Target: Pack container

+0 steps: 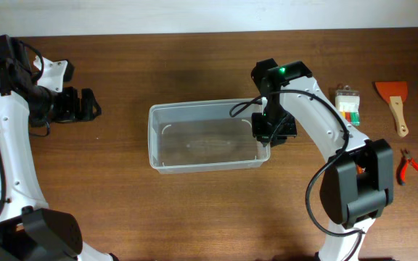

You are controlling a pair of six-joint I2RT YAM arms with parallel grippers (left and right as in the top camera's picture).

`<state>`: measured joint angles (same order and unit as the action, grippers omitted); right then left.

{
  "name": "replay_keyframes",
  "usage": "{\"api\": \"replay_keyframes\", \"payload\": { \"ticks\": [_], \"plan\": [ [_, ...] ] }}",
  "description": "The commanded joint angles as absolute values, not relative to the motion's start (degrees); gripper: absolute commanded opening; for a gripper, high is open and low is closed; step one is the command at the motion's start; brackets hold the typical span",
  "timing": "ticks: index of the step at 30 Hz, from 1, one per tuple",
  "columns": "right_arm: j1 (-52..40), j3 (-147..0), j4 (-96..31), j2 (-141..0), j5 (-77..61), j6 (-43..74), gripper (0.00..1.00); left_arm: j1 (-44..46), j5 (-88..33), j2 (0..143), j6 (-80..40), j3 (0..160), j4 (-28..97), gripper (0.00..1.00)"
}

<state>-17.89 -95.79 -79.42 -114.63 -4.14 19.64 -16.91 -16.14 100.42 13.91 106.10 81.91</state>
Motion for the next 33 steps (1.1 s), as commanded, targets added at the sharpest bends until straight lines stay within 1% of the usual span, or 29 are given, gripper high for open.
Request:
{"api": "replay_keyframes", "payload": {
  "ticks": [1, 6, 10, 14, 16, 19, 22, 24, 25, 26, 27, 28, 29, 33],
  "plan": [
    [-18.3, -97.1, -79.7, -113.1, -3.9, 21.5, 0.17, -17.2, -17.2, 100.7, 13.3, 107.5, 82.3, 0.99],
    [-18.3, -97.1, -78.3, -113.1, -3.5, 19.1, 0.17, -17.2, -17.2, 100.7, 13.3, 107.5, 82.3, 0.99],
    [-18.3, -98.7, -78.2, -112.8, 0.3, 18.9, 0.17, -17.2, -17.2, 100.7, 13.3, 107.5, 82.2, 0.99],
    [-18.3, -103.0, -79.0, -111.9, 1.0, 18.9, 0.17, -17.2, -17.2, 100.7, 13.3, 107.5, 82.2, 0.99],
    [-18.2, -106.0, -80.1, -111.2, 2.1, 18.9, 0.19, -17.2, -17.2, 100.7, 13.3, 107.5, 82.2, 0.99],
    [-17.5, -112.2, -83.2, -110.2, 4.9, 18.9, 0.29, -17.2, -17.2, 100.7, 13.3, 107.5, 82.2, 0.99],
    [-15.7, -119.1, -87.3, -110.0, 7.2, 18.3, 0.44, -17.2, -17.2, 100.7, 13.3, 107.5, 82.2, 0.99],
    [-14.2, -122.8, -89.2, -110.0, 7.4, 15.6, 0.52, -17.2, -17.2, 100.7, 13.3, 107.5, 82.2, 0.99],
    [-13.3, -124.6, -90.0, -110.0, 7.4, 13.1, 0.53, -17.2, -17.2, 100.7, 13.3, 107.5, 82.2, 0.99],
    [-12.4, -126.1, -90.8, -110.0, 7.3, 9.8, 0.57, -17.2, -17.2, 100.7, 13.3, 107.5, 82.1, 0.99],
    [-11.7, -127.0, -91.5, -110.0, 7.3, 6.3, 0.64, -17.2, -17.2, 100.7, 13.3, 107.5, 82.1, 0.99],
    [-10.2, -127.7, -91.8, -110.0, 7.4, 1.3, 0.91, -17.2, -17.2, 100.7, 13.3, 107.5, 81.9, 0.99],
    [-8.9, -127.7, -91.4, -110.0, 7.4, 1.3, 0.99, -17.2, -17.2, 100.7, 13.3, 107.5, 81.8, 0.99],
    [-3.8, -127.5, -90.1, -110.1, 7.4, -0.1, 0.99, -17.2, -17.2, 100.7, 13.3, 107.5, 81.5, 0.99]
  ]
}}
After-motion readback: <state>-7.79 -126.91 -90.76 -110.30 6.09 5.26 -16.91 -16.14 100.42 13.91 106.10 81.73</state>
